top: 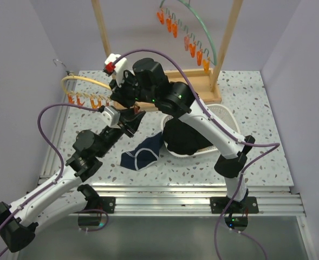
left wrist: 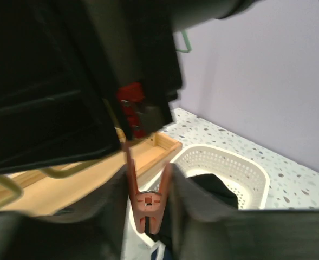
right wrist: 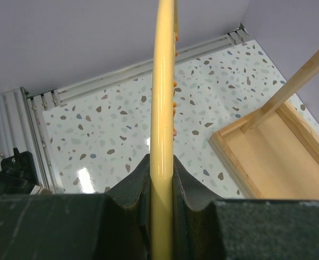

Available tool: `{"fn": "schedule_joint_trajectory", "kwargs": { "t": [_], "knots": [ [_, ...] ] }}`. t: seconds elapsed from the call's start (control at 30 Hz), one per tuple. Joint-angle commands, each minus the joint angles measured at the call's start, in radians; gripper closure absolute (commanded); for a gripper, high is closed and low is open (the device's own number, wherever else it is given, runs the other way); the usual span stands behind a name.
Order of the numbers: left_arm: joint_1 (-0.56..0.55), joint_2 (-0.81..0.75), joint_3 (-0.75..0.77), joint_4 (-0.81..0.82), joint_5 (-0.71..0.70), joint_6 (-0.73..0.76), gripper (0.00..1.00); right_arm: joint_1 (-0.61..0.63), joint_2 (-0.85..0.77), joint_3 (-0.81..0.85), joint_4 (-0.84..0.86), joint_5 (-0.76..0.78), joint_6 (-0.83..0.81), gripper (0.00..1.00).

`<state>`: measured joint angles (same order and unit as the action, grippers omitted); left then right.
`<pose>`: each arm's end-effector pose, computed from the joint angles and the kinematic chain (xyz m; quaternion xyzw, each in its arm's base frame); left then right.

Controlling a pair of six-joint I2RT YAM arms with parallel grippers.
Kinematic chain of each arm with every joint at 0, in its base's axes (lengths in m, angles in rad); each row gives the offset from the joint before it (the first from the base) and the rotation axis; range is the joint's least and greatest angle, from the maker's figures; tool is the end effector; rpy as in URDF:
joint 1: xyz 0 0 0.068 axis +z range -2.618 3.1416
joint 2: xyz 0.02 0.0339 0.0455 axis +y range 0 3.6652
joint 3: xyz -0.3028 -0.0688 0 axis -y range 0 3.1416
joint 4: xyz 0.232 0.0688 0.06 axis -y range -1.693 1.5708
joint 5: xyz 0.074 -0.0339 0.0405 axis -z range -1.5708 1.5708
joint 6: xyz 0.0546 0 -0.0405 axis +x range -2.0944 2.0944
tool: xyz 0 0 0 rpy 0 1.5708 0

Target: Remove the underwear clipped to the hanger

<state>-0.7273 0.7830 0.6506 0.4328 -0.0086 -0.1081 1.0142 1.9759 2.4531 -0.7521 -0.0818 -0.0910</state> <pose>0.1244 -0.1101 0.3940 0.1775 0.5662 -0.3242 0.7368 0.2294 0.3772 0.5168 -0.4392 0.6651 0.2978 0.5254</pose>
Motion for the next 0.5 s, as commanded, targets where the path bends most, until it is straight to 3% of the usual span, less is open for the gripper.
{"fn": "schedule_joint_trajectory", "kwargs": {
  "t": [0.0, 0.1, 0.17, 0.47],
  "knots": [
    [-0.006, -0.019, 0.038, 0.035, 0.012, 0.001, 0.52, 0.004, -0.032, 0.021, 0.082, -0.013, -0.038, 1.00],
    [-0.006, -0.062, 0.020, 0.003, -0.020, -0.005, 0.23, 0.003, -0.043, 0.018, 0.074, 0.004, -0.081, 1.00],
    [-0.006, -0.105, 0.003, -0.017, -0.031, -0.007, 0.13, 0.001, -0.052, 0.011, 0.076, 0.028, -0.111, 1.00],
    [-0.006, -0.251, -0.023, -0.259, -0.096, 0.002, 0.04, -0.114, -0.135, -0.023, 0.066, 0.014, -0.093, 1.00]
  ]
}}
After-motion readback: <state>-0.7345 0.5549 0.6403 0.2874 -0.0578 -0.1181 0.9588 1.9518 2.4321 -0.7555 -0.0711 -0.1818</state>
